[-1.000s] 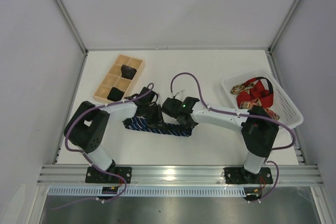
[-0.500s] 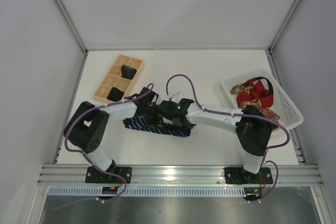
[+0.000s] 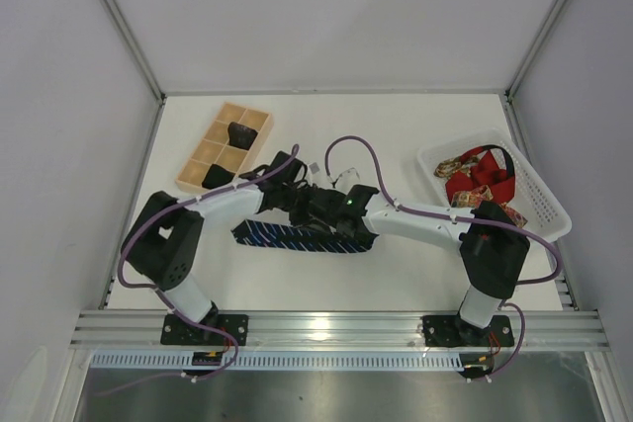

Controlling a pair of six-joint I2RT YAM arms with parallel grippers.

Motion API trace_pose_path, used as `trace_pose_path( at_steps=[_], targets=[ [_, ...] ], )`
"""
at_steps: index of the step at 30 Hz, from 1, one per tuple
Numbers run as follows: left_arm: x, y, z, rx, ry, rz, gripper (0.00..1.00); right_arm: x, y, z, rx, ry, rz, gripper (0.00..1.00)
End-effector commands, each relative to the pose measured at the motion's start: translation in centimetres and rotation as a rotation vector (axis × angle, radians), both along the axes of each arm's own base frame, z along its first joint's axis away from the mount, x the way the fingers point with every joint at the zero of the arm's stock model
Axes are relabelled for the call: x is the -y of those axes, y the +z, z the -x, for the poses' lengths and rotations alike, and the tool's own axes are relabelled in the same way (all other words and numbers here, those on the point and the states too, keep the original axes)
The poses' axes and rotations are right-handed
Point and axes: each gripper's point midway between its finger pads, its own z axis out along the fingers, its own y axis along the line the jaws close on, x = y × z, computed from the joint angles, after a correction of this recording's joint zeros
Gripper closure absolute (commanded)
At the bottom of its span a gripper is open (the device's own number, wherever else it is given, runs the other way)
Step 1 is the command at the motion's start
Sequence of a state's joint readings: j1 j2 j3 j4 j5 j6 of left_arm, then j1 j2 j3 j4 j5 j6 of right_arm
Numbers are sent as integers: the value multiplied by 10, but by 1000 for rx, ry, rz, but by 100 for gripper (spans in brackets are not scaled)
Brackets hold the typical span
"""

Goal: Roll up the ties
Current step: Roll the tie

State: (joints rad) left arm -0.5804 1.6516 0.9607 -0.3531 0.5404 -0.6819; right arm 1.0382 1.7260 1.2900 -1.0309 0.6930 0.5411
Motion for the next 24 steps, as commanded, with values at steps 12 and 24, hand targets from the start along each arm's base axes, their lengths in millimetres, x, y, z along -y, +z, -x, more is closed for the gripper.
trace_pose_path(
  at_steps=[12,24],
  targets=[
    [62,-16,1,-83,-103,77,90,0,15,-9,67,-4,-11,89],
    [59,-51,0,-125,-80,11,92,-15,10,-9,54,30,-2,87]
  ],
)
